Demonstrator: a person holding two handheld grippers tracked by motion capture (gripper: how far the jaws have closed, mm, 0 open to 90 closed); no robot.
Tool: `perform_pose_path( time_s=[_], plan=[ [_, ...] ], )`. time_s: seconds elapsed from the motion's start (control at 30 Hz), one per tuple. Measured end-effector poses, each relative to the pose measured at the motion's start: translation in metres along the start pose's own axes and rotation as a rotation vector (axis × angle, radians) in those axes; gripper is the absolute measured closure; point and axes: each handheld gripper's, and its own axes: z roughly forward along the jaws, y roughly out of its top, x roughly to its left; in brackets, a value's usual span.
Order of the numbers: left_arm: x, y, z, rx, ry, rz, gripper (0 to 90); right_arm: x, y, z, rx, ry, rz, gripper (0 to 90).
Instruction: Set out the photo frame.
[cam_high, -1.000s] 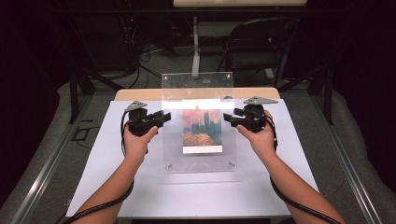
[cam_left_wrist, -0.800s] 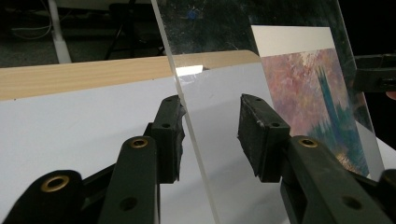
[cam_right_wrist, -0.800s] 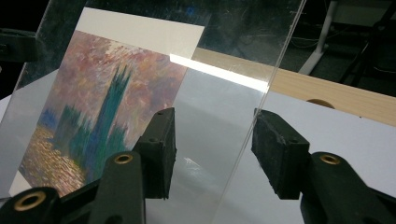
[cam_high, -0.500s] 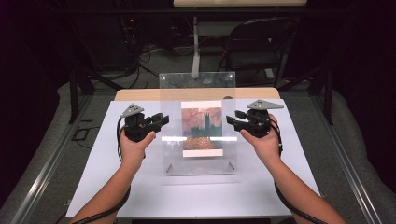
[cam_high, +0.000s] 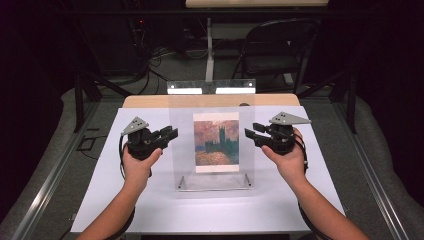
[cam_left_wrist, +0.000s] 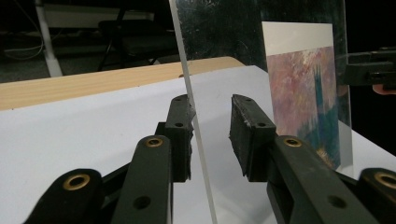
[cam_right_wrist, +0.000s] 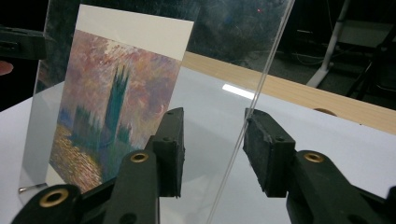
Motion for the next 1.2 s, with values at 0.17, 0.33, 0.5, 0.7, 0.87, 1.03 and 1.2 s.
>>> perform_pose_path(
  time_s=[0.17,0.33,0.5,0.7,0.87,1.03,1.2],
  plan=[
    [-0.008,-0.005,-0.012,-0.018,-0.015,0.021,71.8,0.007,-0.007,-0.015,-0.041,0.016,-0.005,63.5],
    [-0.015,-0.013,-0.023,-0.043,-0.039,0.021,73.9,0.016,-0.012,-0.027,-0.057,0.014,-0.023,66.1],
    [-0.019,-0.018,-0.030,-0.052,-0.050,0.030,75.0,0.022,-0.016,-0.036,-0.065,0.028,-0.015,68.4],
    [-0.024,-0.021,-0.036,-0.052,-0.050,0.048,75.3,0.025,-0.019,-0.044,-0.067,0.039,-0.008,70.5],
    [-0.029,-0.024,-0.040,-0.044,-0.051,0.065,75.3,0.028,-0.024,-0.048,-0.084,0.045,-0.007,71.3],
    [-0.034,-0.026,-0.045,-0.035,-0.041,0.095,75.0,0.032,-0.026,-0.054,-0.083,0.048,-0.014,71.7],
    [-0.036,-0.030,-0.048,-0.046,-0.060,0.081,74.4,0.035,-0.030,-0.058,-0.089,0.059,-0.007,72.0]
  ],
)
